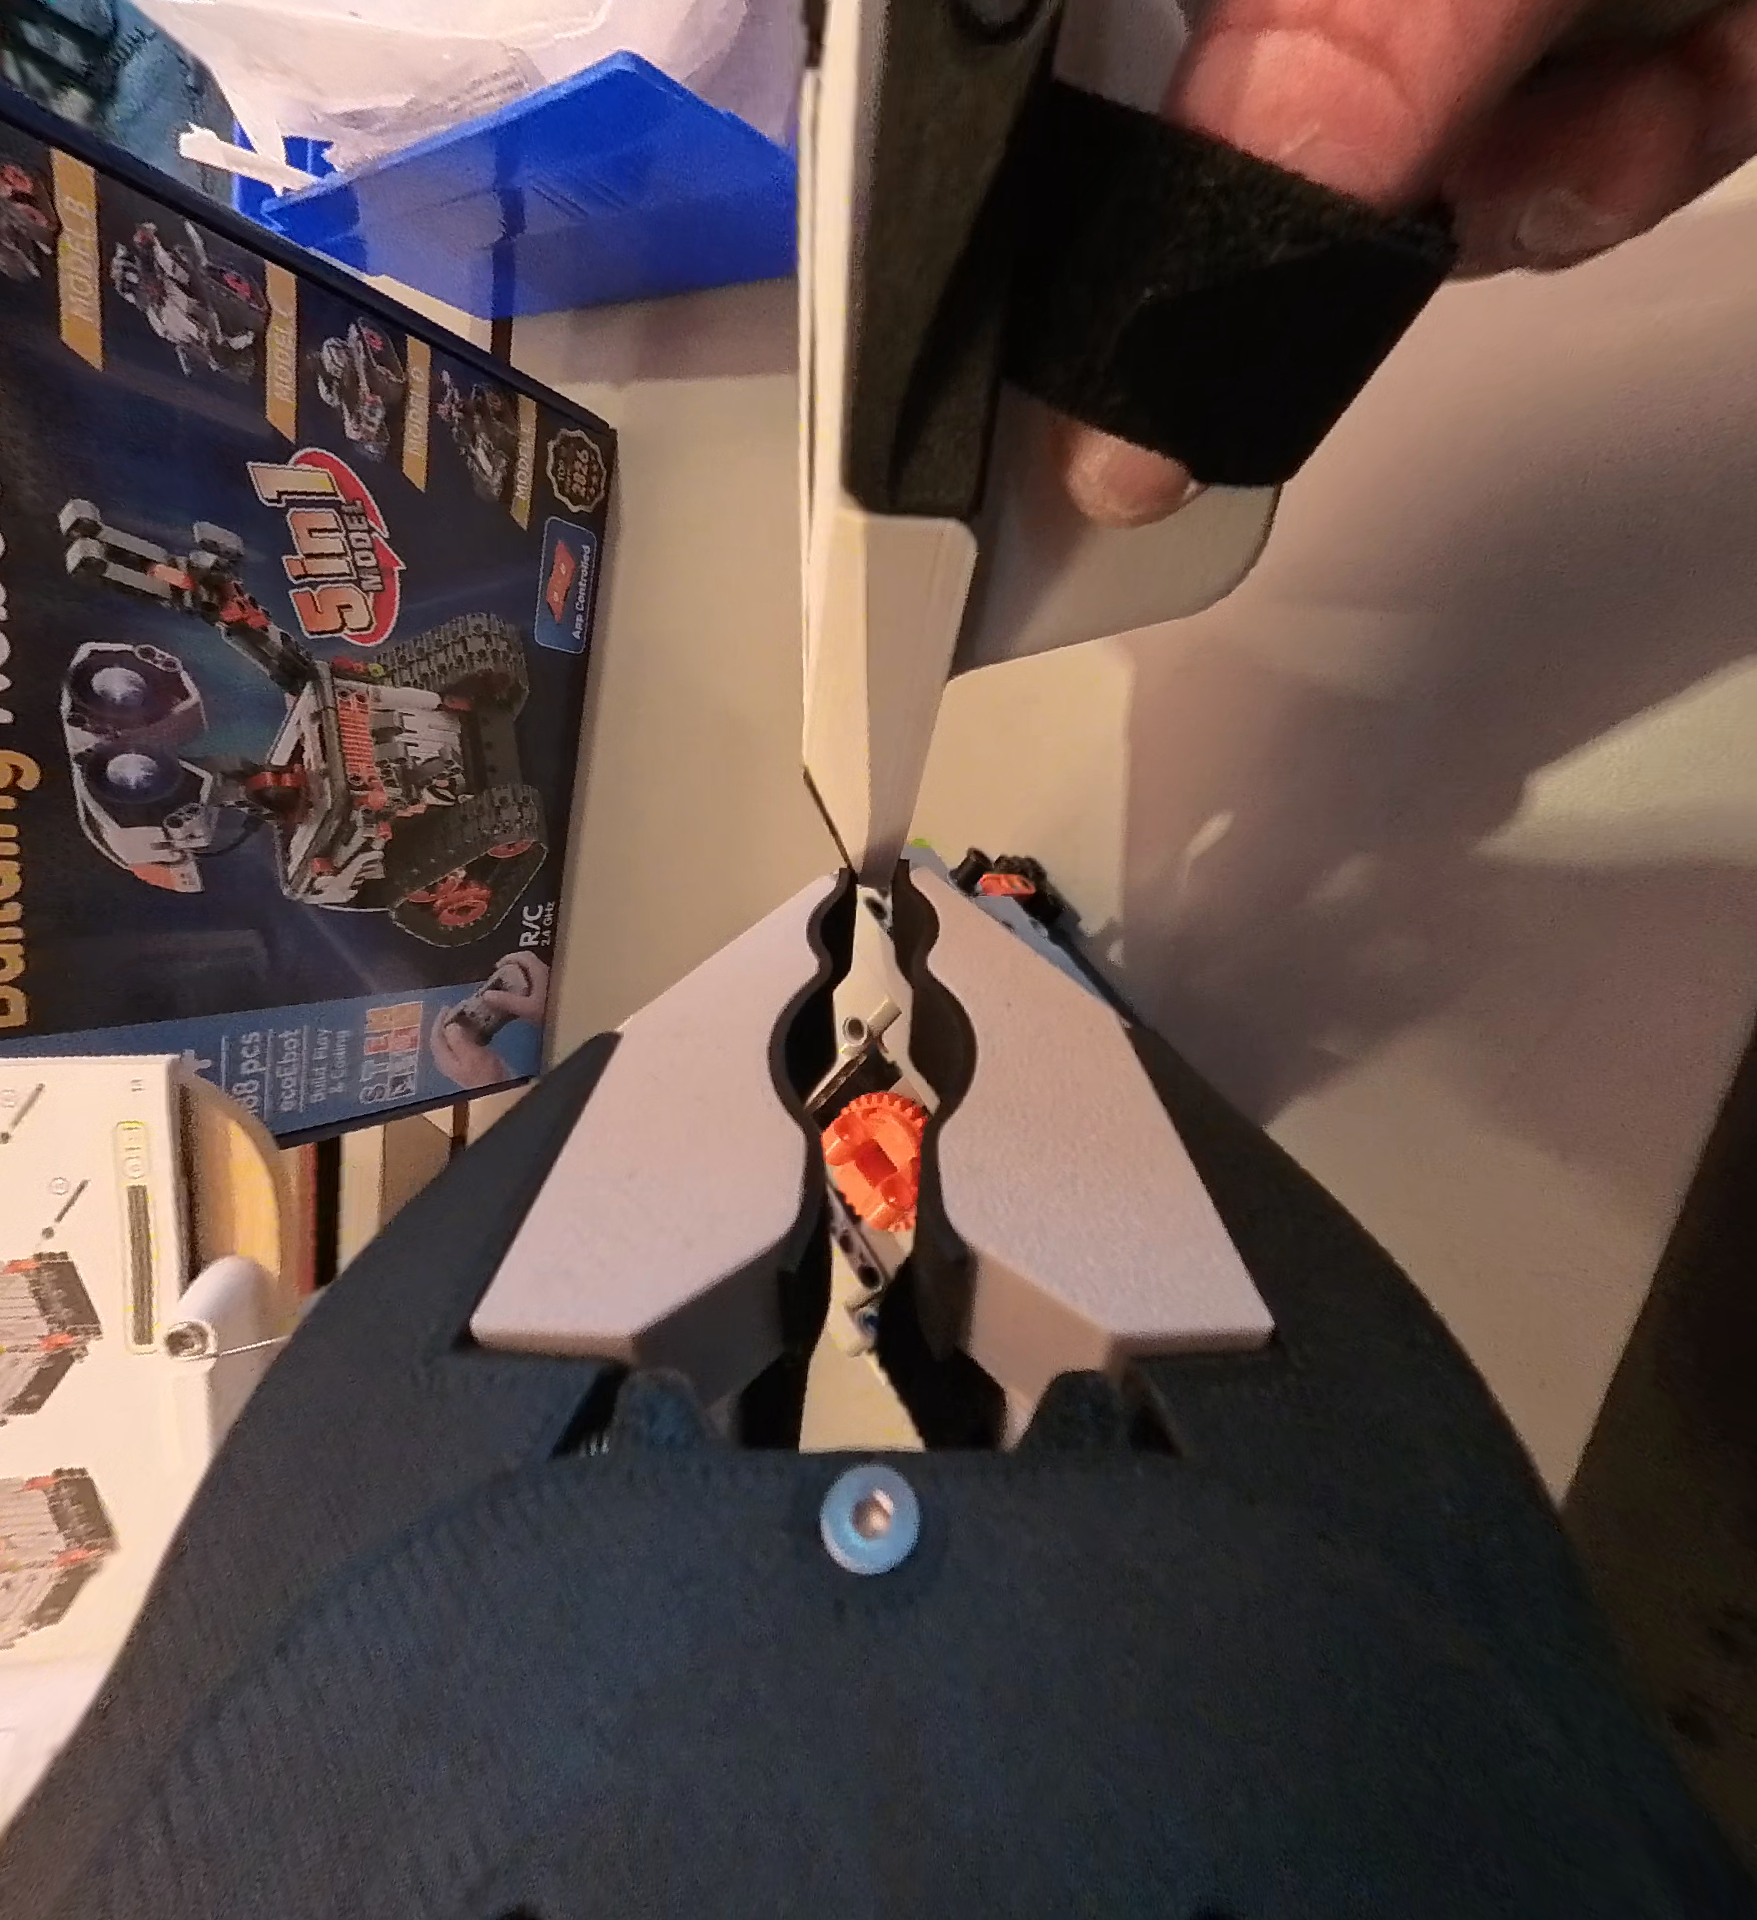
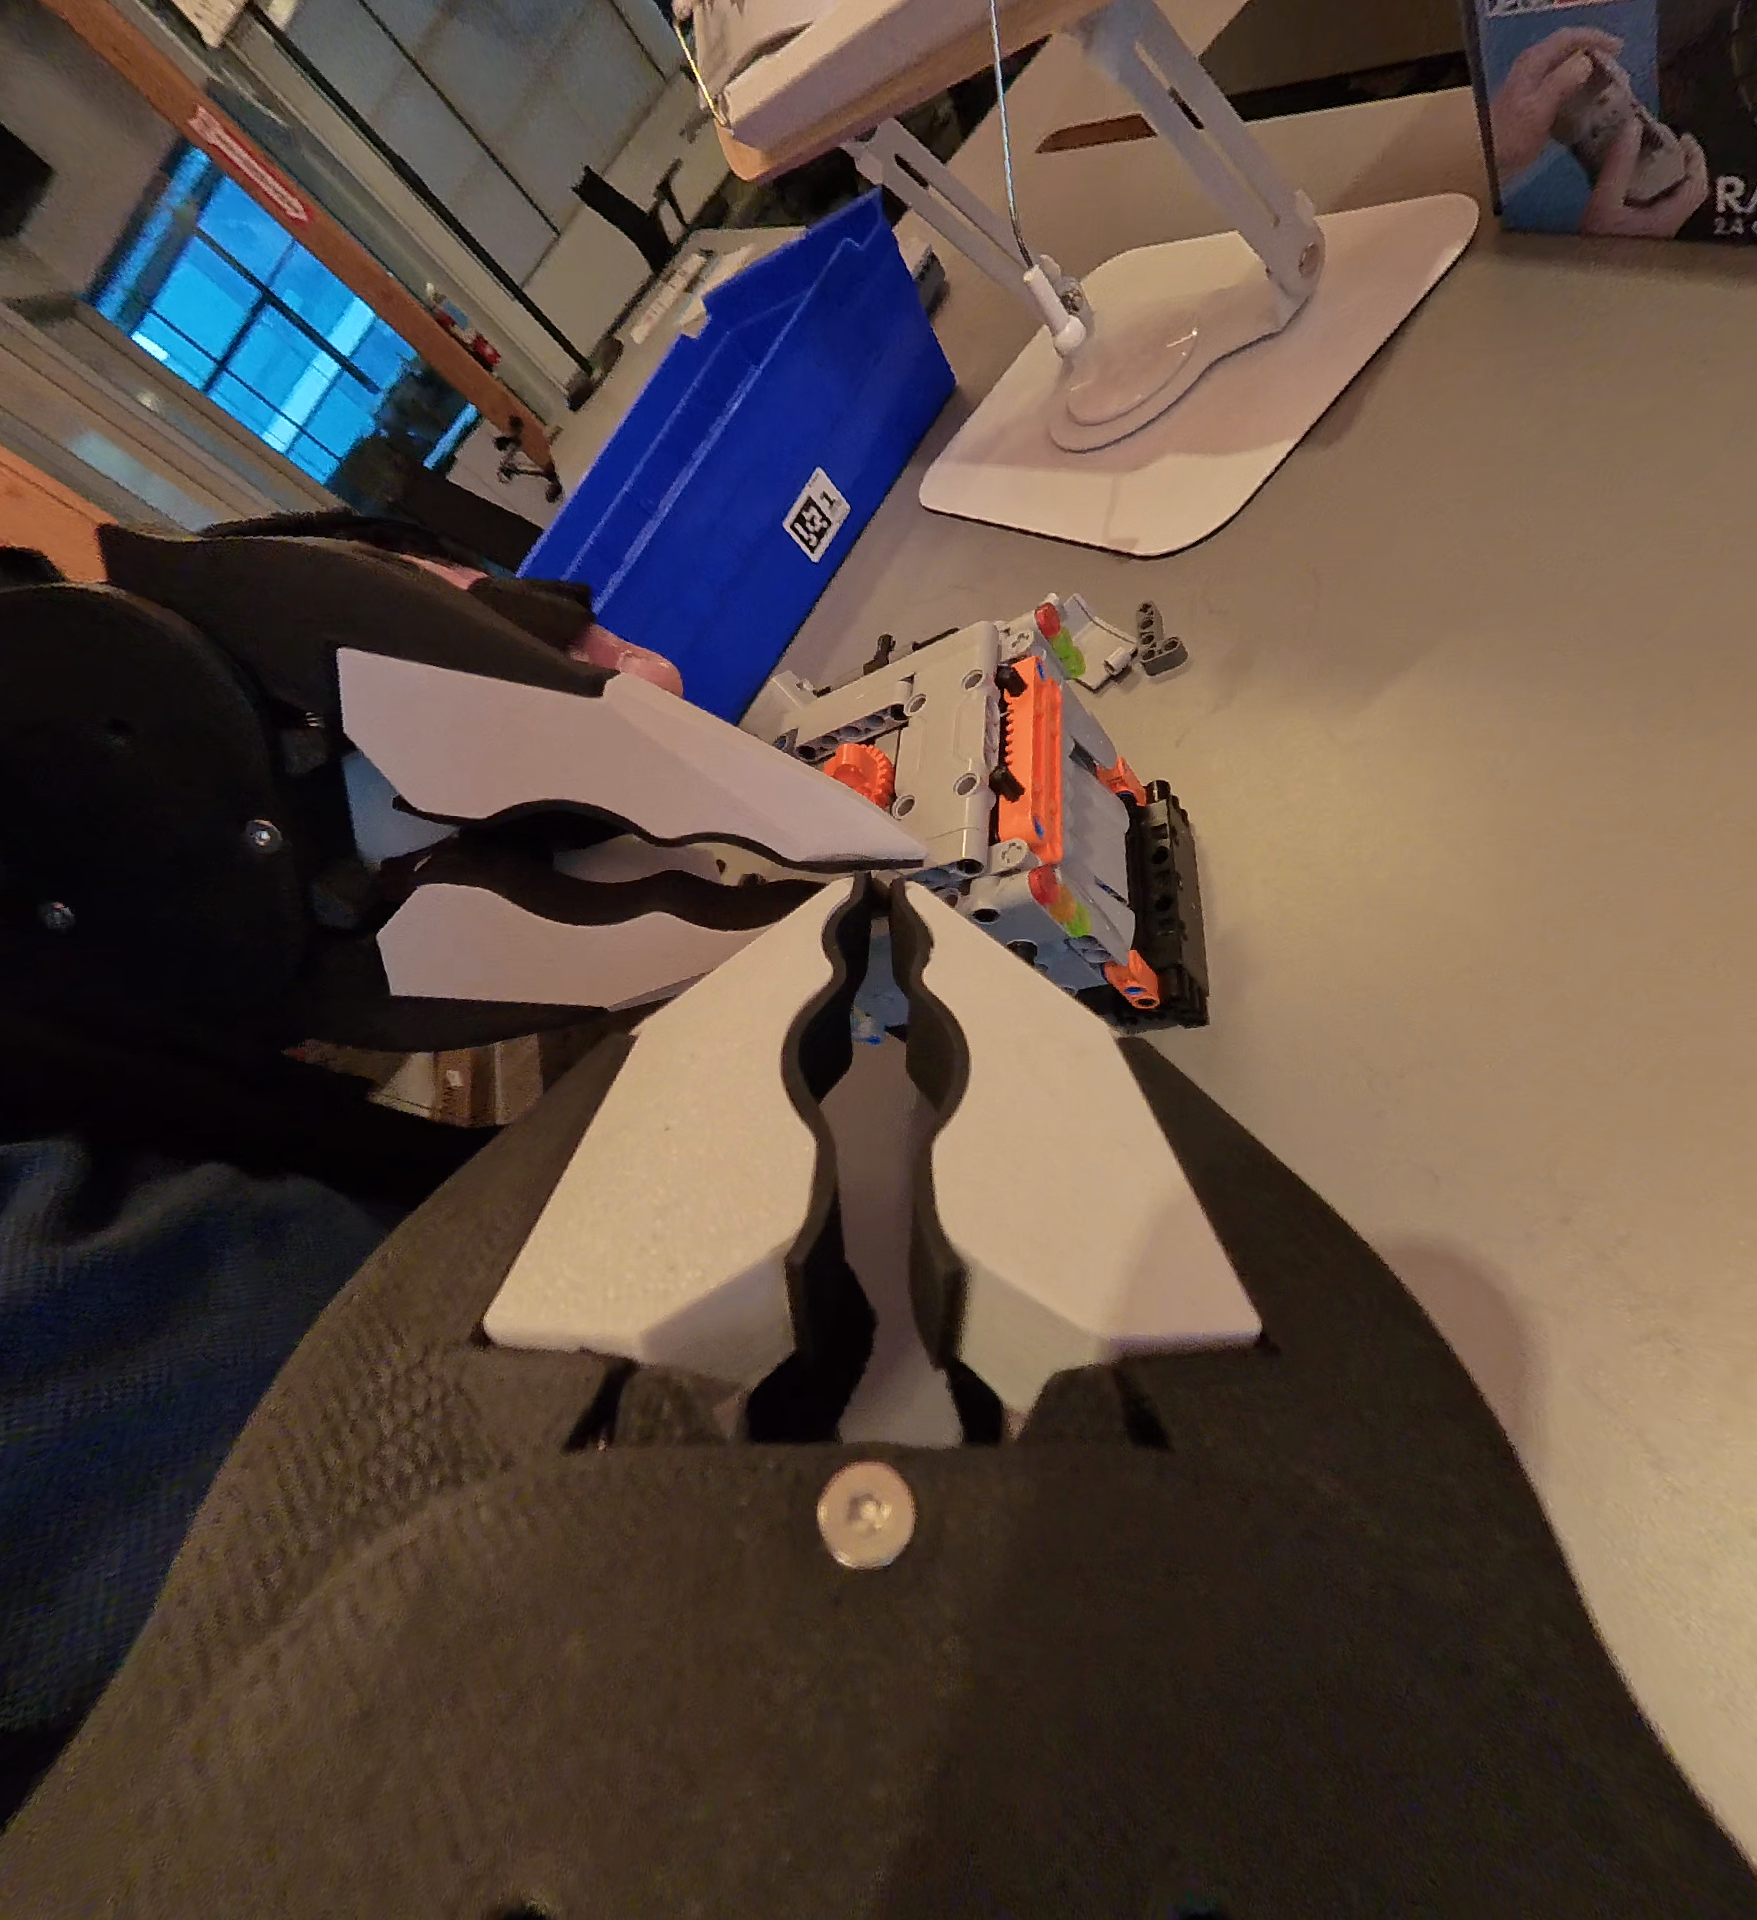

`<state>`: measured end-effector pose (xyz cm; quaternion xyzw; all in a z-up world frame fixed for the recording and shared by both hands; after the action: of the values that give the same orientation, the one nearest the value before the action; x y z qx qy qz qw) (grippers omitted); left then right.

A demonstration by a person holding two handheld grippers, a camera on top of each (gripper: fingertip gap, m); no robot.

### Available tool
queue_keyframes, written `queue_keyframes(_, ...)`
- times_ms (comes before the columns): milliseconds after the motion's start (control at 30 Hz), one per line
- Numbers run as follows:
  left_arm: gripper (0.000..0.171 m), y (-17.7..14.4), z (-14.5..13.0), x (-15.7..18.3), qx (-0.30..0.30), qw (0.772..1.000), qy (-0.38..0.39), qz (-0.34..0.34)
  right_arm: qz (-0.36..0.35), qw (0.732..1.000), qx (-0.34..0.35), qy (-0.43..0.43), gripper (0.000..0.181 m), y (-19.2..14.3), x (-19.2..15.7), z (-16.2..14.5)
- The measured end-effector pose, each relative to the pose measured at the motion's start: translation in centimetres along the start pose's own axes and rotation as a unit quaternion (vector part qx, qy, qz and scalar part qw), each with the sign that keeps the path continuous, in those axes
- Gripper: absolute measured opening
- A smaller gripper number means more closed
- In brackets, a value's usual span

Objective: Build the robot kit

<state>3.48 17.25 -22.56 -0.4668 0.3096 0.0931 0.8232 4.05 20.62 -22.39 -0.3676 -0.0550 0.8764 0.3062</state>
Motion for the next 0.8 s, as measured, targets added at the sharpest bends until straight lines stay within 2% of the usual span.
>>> queue_keyframes(500,0.011,-0.8,-0.1,-0.4,0.043,0.996,-0.073,-0.022,0.179,0.976,0.064,0.104,0.0,-0.4,0.5,0.3)
queue_keyframes(633,0.02,-1.9,-1.0,-0.4,0.061,0.991,-0.107,-0.054,0.19,0.975,0.06,0.103,0.0,-0.5,1.0,0.1)
queue_keyframes(800,0.033,-3.2,-3.3,0.5,0.063,0.98,-0.154,-0.107,0.15,0.988,0.024,0.03,0.0,-0.3,1.6,-0.1)
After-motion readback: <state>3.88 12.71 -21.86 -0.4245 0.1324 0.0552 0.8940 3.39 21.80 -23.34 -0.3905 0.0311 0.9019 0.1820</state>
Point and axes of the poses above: each gripper's, where its closed fingertips meet, y out along the fingers, z out of its top, x = y × z across the jaws, the point moved 3 cm from there along -y, back along the fingers
